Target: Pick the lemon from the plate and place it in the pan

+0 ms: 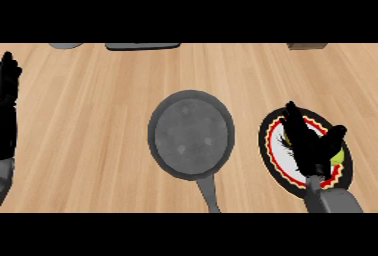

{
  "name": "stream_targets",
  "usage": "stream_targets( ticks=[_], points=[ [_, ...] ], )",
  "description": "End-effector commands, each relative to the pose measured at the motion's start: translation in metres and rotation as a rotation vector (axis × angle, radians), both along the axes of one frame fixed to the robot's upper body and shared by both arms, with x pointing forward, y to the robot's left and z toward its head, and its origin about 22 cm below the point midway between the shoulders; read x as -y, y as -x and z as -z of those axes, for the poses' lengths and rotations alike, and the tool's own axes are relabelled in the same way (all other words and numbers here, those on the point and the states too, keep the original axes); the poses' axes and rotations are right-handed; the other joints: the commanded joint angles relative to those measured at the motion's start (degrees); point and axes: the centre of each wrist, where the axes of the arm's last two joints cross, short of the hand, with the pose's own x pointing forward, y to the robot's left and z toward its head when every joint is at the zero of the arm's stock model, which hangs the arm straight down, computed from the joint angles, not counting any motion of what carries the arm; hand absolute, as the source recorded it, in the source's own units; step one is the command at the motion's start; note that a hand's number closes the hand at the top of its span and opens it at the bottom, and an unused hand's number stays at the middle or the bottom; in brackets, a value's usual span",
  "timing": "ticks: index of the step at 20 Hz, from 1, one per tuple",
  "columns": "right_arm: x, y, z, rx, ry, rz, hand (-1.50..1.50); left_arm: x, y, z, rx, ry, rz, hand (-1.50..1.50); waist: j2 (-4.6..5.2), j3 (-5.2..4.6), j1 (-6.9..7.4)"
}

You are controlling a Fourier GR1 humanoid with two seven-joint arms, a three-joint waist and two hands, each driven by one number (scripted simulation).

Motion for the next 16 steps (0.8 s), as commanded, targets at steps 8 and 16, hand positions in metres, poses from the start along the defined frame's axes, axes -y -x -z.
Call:
stream_targets(
  ticks=[8, 16],
  points=[
    [0.135, -0.013, -0.063, 0.048, 0.482, 0.504, -1.50, 0.022, 0.046, 0.090, -0.522, 0.190, 0.048, 0.00, 0.92, -0.45, 1.40],
    [0.162, 0.037, -0.083, -0.212, 0.720, 0.417, -1.50, 0.032, 0.061, 0.087, -0.561, 0.199, 0.077, 0.00, -0.13, -0.10, 2.35]
  ],
)
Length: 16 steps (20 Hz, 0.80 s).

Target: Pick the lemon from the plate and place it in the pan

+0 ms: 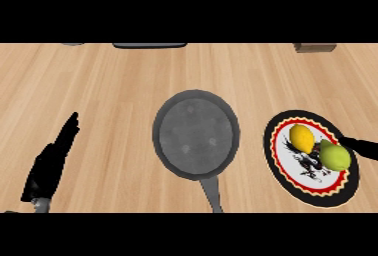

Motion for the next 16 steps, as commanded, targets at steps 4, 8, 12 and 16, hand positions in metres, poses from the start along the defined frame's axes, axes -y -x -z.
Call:
stream_targets(
  ticks=[4, 8, 12, 16],
  points=[
    [0.007, 0.010, -0.055, -0.282, 0.232, -0.140, -1.50, 0.010, 0.012, 0.011, -0.030, 0.008, 0.028, 0.00, 0.07, 0.08, 0.99],
    [-0.004, 0.004, -0.077, -0.380, 0.213, -0.281, -1.50, 0.018, 0.008, 0.012, -0.022, 0.023, 0.035, 0.00, 0.18, 0.13, 1.29],
    [-0.012, -0.031, -0.095, -0.454, 0.192, -0.387, -1.50, 0.011, -0.002, 0.004, -0.024, 0.014, 0.045, 0.00, 0.50, 0.18, 2.35],
    [-0.035, -0.047, -0.125, -0.535, 0.200, -0.433, -1.50, 0.017, 0.009, -0.005, -0.033, 0.010, 0.048, 0.00, 0.27, 0.18, 2.35]
  ],
)
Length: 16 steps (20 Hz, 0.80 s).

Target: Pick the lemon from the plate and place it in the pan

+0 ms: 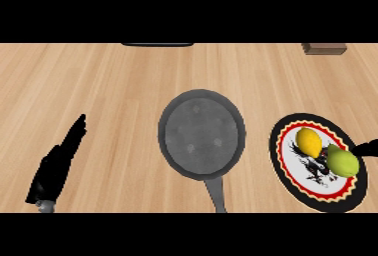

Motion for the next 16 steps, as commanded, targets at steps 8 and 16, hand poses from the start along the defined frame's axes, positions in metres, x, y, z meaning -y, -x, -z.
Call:
stream_targets(
  ticks=[8, 16],
  points=[
    [-0.039, -0.063, -0.014, -0.248, 0.020, -0.073, -1.50, -0.013, -0.005, -0.009, -0.007, -0.009, 0.001, 0.00, 0.05, 0.02, -0.03],
    [-0.073, -0.084, 0.006, -0.485, 0.147, -0.119, -1.50, 0.003, 0.000, -0.001, 0.008, 0.004, 0.000, 0.00, 0.23, -0.01, 0.64]
  ],
)
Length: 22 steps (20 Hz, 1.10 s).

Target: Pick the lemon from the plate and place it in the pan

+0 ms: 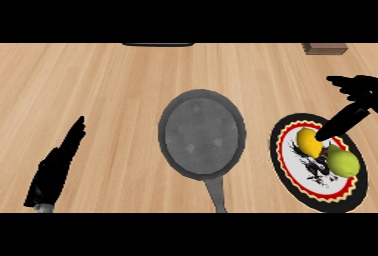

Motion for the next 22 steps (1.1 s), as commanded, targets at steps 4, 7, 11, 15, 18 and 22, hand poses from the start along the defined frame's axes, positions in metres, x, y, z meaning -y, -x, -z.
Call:
stream_targets(
  ticks=[4, 7, 11, 15, 18, 22],
  points=[
    [-0.016, -0.016, 0.014, -0.211, 0.094, -0.005, -1.50, -0.004, 0.012, 0.003, 0.000, -0.018, -0.001, 0.00, -0.12, 0.01, 0.09],
    [-0.018, -0.027, 0.012, -0.235, 0.099, -0.035, -1.50, -0.001, -0.011, -0.002, 0.000, 0.000, -0.001, 0.00, 0.05, 0.00, -0.20],
    [-0.026, -0.015, 0.012, -0.238, 0.073, -0.055, -1.50, 0.012, 0.003, 0.009, -0.013, 0.008, -0.003, 0.00, -0.24, 0.01, -0.72],
    [-0.033, -0.027, 0.037, -0.318, 0.144, -0.009, -1.50, -0.004, -0.005, 0.009, 0.012, 0.003, -0.003, 0.00, 0.00, -0.02, -0.19],
    [-0.028, -0.028, 0.047, -0.329, 0.159, -0.014, -1.50, -0.003, 0.004, 0.005, -0.007, 0.003, 0.007, 0.00, -0.07, 0.02, -0.14],
    [-0.012, -0.027, 0.052, -0.350, 0.151, 0.029, -1.50, -0.001, -0.001, -0.009, -0.001, 0.014, 0.001, 0.00, -0.10, 0.04, -0.40]
  ],
)
